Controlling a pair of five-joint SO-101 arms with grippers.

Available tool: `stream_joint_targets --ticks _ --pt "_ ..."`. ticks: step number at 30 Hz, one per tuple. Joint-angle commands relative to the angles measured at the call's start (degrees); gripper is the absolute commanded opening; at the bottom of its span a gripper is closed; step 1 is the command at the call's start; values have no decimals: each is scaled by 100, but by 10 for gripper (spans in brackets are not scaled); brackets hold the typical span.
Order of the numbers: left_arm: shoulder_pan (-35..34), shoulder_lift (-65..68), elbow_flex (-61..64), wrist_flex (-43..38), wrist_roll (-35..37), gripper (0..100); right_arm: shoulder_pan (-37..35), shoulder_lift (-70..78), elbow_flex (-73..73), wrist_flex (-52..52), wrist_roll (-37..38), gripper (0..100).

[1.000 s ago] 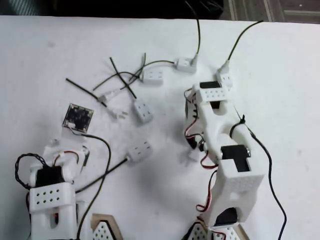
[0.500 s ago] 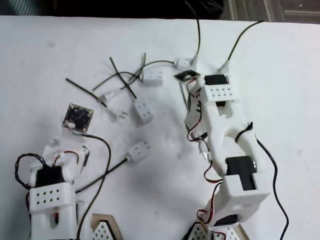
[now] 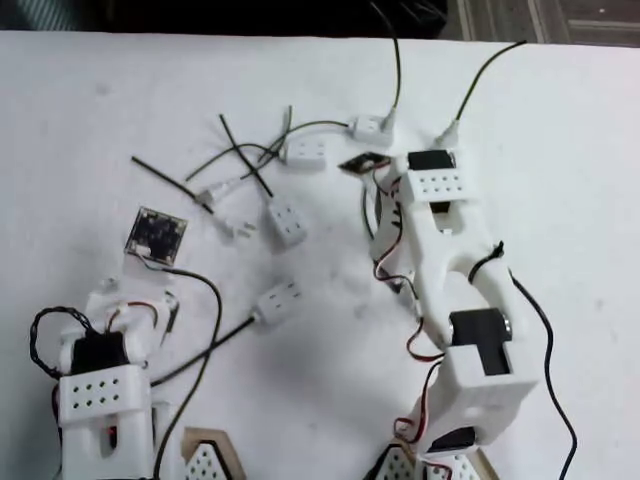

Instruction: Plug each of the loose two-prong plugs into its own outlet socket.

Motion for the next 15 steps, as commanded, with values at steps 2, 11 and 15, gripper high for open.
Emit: stream_joint_targets --ticks 2,11,15 --pt "31 -110 -18 -97 9 143 145 101 -18 -66 44 169" --pt "31 -110 -18 -97 9 143 242 725 -62 -479 44 169" --pt "31 -110 -18 -97 9 143 338 664 -62 -462 44 169"
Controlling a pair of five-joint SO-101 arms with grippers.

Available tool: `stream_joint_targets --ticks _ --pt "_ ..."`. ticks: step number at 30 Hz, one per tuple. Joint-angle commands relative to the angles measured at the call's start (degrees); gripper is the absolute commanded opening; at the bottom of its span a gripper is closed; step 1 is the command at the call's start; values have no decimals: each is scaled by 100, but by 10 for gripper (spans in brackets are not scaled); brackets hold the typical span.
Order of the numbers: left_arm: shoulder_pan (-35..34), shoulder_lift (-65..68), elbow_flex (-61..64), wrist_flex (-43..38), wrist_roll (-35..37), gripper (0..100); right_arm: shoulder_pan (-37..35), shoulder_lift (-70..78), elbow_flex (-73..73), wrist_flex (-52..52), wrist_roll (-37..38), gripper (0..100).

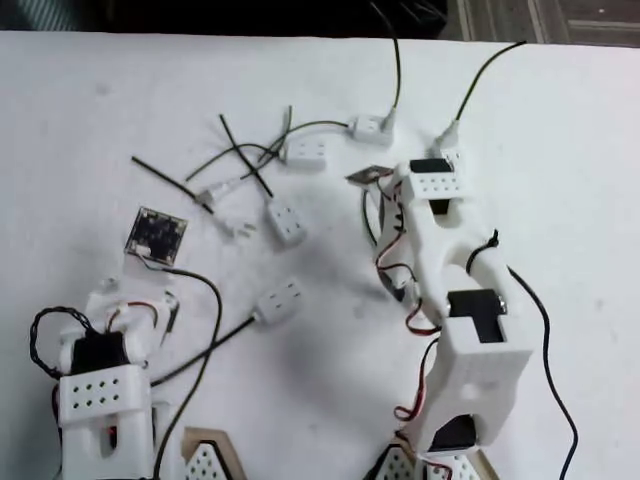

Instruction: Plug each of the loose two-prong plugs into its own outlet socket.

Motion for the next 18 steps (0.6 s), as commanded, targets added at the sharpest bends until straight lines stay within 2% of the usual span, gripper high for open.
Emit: stream_joint_targets --ticks 1,9,18 --pt "31 -110 -18 -97 9 143 154 -110 -70 -31 44 169" --pt "31 -110 -18 -97 9 143 136 224 -211 -22 492 87" --pt "31 -110 -18 -97 9 143 127 505 -536 -4 527 84"
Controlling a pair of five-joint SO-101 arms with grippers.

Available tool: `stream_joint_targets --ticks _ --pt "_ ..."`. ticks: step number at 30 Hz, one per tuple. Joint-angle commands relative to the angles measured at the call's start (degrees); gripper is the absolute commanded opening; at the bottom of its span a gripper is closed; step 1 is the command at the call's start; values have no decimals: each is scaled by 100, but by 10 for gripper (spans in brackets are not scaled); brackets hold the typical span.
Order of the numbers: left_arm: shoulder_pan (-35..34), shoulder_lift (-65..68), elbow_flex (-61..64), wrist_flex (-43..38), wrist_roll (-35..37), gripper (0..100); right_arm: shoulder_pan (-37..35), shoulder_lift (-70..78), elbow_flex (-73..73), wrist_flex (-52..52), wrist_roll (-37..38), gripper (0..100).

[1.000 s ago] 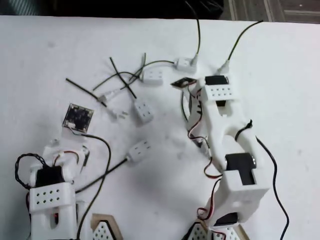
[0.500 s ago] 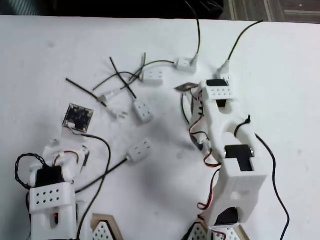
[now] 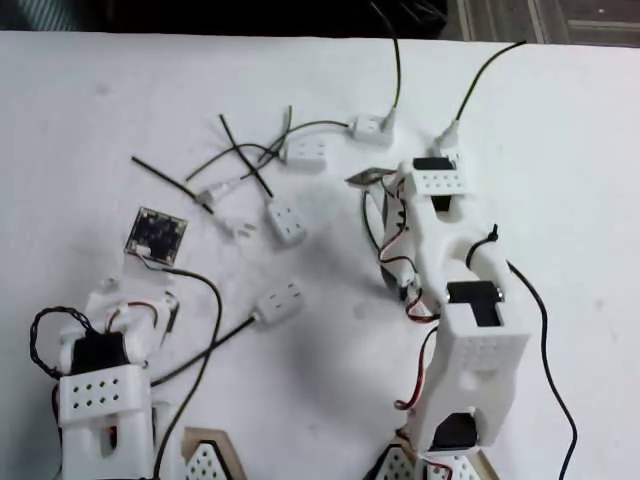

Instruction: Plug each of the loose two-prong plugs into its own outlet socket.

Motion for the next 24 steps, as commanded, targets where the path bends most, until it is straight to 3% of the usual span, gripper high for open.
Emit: stream_joint_targets --ticks 1,5,12,19,24 --pt "31 -110 -18 -97 9 143 22 13 -176 13 79 84" --pt "31 -110 -18 -97 9 143 22 163 -211 259 554 84" --pt "31 -110 -18 -97 9 143 66 611 -1134 1024 571 84" --pt "31 -110 -18 -88 9 143 66 1147 -1389 1086 571 83" --pt "31 -110 -18 -97 9 143 75 998 -1371 1095 571 21"
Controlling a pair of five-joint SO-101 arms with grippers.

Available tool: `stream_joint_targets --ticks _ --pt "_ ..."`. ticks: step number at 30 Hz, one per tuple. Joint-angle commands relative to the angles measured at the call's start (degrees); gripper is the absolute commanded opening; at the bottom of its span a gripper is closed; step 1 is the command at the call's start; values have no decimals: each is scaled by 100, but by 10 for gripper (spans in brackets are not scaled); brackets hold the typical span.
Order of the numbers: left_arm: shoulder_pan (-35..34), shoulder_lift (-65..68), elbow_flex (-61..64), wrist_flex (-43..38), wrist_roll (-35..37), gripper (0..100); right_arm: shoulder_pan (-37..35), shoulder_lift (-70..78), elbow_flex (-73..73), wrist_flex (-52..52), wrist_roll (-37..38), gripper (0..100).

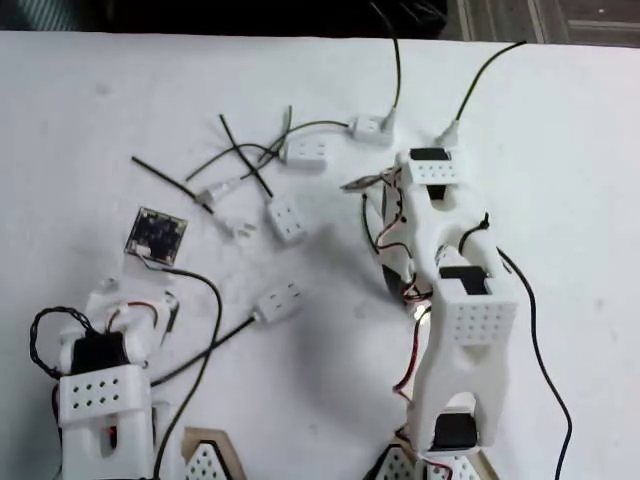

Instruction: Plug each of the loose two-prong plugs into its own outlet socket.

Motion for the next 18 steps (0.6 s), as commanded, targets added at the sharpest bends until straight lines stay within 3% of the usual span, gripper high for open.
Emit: stream_joint_targets --ticks 1,6,12,18 --pt "31 -110 -18 -97 9 143 22 -233 -44 101 53 18" --pt "31 -110 -18 -97 9 143 4 -945 325 136 53 16" --pt "31 -110 -18 -97 9 143 -180 -2853 1398 127 9 16" --pt "31 -110 -18 -97 9 143 -980 -5033 2356 -4 -1046 16"
